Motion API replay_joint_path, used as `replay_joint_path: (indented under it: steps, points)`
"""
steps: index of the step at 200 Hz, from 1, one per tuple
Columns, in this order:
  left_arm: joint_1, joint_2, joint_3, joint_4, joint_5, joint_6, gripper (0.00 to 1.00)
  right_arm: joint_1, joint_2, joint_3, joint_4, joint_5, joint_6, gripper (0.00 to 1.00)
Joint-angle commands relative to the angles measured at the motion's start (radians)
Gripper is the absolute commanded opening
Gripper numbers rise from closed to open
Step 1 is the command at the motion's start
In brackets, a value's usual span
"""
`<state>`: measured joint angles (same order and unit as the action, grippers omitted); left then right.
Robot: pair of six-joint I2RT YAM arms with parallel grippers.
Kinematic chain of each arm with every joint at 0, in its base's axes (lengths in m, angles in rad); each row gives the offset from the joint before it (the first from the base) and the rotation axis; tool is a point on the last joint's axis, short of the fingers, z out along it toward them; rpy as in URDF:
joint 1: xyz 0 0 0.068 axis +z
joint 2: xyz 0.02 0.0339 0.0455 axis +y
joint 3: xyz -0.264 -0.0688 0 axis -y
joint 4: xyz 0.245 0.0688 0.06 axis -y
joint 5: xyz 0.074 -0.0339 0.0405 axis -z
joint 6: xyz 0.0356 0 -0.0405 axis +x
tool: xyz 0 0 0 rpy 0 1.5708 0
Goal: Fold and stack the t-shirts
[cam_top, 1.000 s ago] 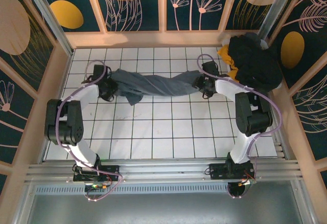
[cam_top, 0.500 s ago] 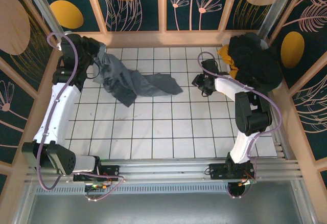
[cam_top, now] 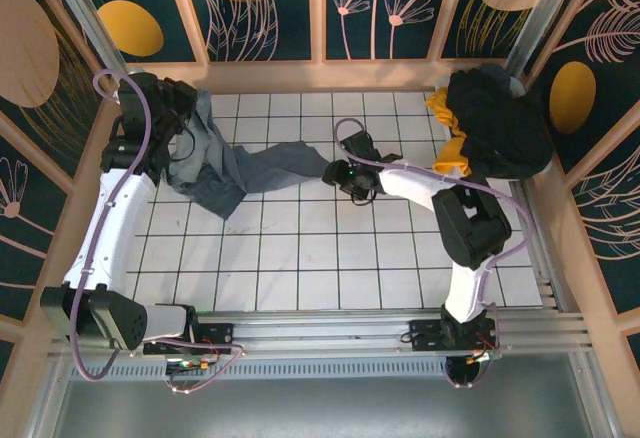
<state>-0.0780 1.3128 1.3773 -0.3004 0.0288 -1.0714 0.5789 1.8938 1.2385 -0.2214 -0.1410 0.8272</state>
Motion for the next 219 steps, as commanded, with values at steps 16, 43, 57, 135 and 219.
replay_joint_path:
  steps: [16,43,57,135,219]
  points:
    - [0.007,-0.051,-0.018,-0.001,0.015,0.02,0.0,0.007,0.147,0.168,0.07,-0.089,0.175,0.61]
    - [0.007,-0.069,-0.028,-0.011,0.014,0.027,0.0,0.018,0.215,0.227,0.077,-0.123,0.326,0.58]
    - [0.007,-0.078,-0.036,-0.012,0.014,0.027,0.0,0.026,0.241,0.242,0.072,-0.134,0.401,0.55]
    - [0.007,-0.09,-0.034,-0.031,0.02,0.046,0.0,0.037,0.364,0.34,0.048,-0.174,0.642,0.38]
    - [0.016,-0.068,0.045,-0.124,-0.039,0.142,0.0,-0.026,0.03,0.31,0.028,0.126,0.357,0.0]
